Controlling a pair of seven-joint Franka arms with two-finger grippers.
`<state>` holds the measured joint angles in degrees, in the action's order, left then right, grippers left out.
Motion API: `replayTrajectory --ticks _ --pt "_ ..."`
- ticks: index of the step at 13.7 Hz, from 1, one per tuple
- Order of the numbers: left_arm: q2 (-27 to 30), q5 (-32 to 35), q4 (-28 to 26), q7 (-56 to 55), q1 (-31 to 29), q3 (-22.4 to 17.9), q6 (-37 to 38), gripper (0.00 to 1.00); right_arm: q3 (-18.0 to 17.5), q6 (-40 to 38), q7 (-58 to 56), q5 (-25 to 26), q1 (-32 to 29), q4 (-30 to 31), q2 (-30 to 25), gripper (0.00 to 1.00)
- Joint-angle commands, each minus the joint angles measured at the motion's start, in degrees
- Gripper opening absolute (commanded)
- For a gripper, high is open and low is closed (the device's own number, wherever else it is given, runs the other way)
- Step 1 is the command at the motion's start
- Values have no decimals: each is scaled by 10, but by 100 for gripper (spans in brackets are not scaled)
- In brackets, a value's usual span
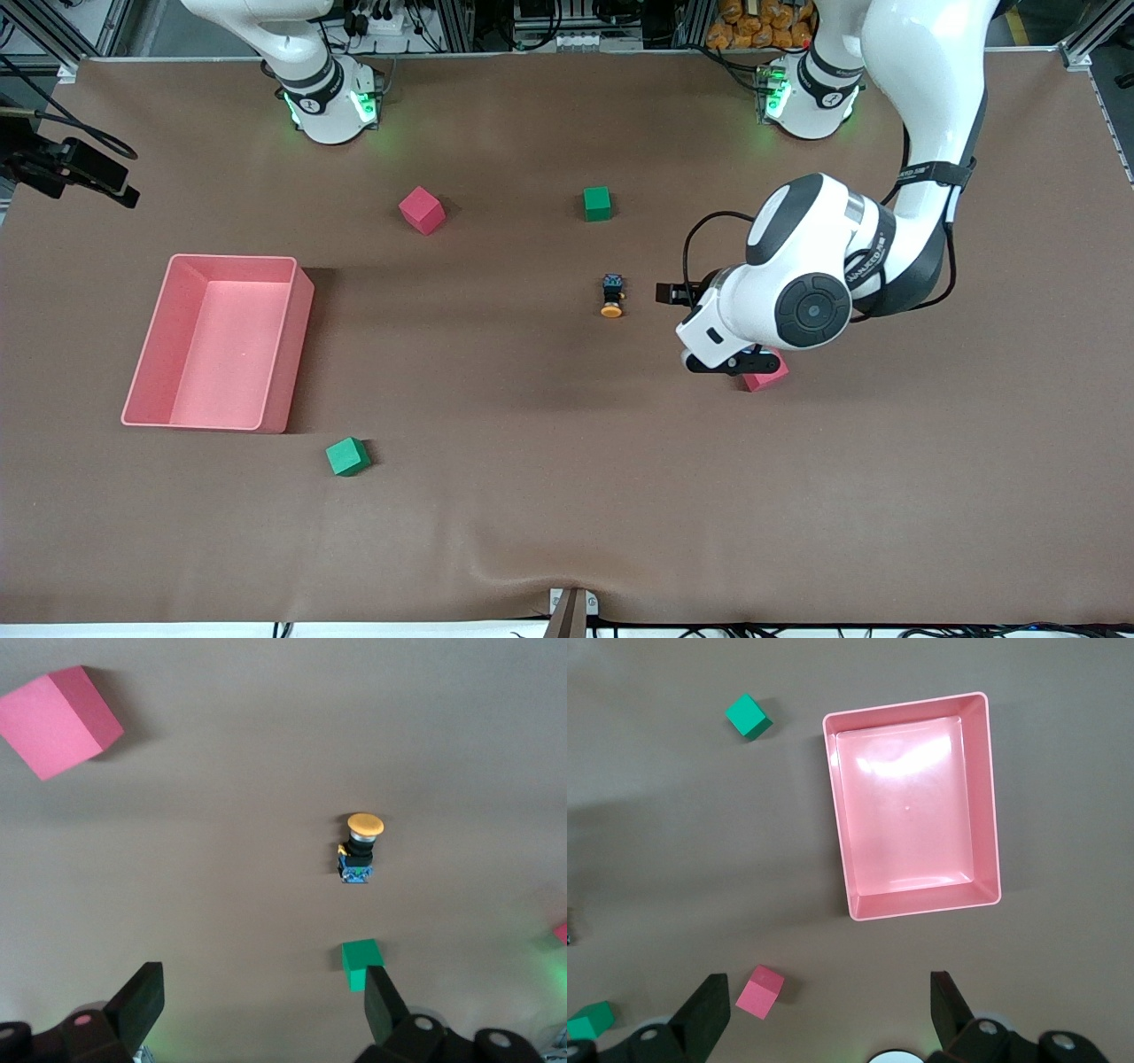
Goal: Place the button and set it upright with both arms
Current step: 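Lower the left gripper toward the button's black body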
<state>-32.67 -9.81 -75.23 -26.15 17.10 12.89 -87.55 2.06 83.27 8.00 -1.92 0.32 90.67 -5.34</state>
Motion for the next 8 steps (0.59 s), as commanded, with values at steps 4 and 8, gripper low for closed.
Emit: replayTrajectory --ticks 4,8 --pt "-18 -9 -5 -1 17 -2 13 100 -2 -7 -77 31 -8 -35 9 100" --pt "-42 -11 -4 4 36 -1 10 100 1 -9 -90 26 -9 -39 10 100"
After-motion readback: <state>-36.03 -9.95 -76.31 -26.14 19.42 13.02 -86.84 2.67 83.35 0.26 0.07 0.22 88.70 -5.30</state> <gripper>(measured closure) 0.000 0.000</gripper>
